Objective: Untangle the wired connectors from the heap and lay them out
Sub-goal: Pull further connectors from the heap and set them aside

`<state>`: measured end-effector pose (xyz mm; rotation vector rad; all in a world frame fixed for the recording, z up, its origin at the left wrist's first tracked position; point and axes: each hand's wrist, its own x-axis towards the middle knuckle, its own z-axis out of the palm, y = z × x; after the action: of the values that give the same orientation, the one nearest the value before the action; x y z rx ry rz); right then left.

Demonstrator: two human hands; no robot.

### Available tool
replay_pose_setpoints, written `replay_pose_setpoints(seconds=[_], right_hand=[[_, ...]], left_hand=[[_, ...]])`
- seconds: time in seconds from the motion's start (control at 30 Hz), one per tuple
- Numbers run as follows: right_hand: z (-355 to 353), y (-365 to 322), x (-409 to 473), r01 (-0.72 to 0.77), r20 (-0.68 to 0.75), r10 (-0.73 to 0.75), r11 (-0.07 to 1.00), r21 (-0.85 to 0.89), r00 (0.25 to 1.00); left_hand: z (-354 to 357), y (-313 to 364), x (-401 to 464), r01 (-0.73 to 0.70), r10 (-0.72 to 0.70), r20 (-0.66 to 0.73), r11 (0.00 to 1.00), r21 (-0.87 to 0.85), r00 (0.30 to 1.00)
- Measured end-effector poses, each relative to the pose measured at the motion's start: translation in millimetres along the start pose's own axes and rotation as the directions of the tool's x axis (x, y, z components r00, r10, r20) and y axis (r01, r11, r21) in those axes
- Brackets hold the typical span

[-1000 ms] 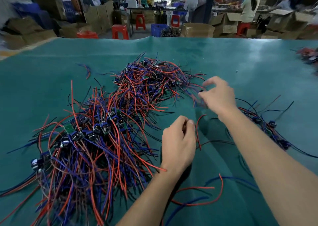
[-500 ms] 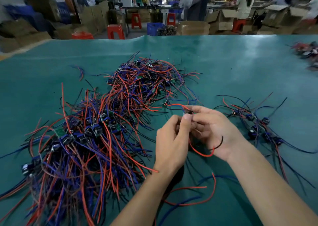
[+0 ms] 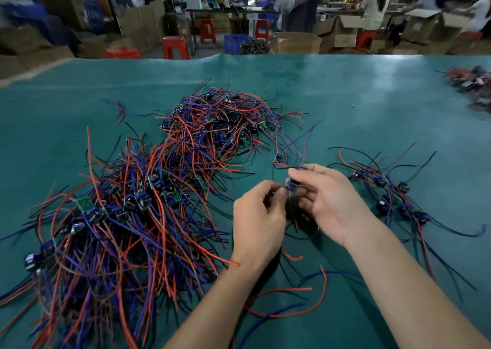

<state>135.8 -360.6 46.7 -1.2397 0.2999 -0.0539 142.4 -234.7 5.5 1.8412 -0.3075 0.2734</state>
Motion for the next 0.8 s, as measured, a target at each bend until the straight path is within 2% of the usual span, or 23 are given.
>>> replay_pose_setpoints(seconds=[0.17, 0.47, 0.67, 0.8], right_hand=[[1.4, 3.3, -1.8, 0.143, 0.018, -0.143, 0.989, -0.023, 0.990], [-1.4, 2.4, -3.6, 0.208, 0.117, -0.208, 0.978, 0.013, 0.971], [-2.0, 2.5, -1.5, 0.244, 0.007, -0.245, 0.962, -0.119, 0.969], [-8.7, 3.5, 4.9, 0.335, -0.137, -0.385, 0.896, -0.291, 0.913]], left_hand=[[0.3, -0.6, 0.1, 0.006, -0.006, 0.001, 1.000, -0.001, 1.000], [1.4, -2.2, 0.6, 0.044, -0.043, 0.011, 0.998, -0.047, 0.999], [2.8, -1.5, 0.0, 0.042, -0.039, 0.033, 0.995, -0.095, 0.999], [3.0, -5.4, 1.1, 0.013, -0.010, 0.076, 0.999, -0.040, 0.997]])
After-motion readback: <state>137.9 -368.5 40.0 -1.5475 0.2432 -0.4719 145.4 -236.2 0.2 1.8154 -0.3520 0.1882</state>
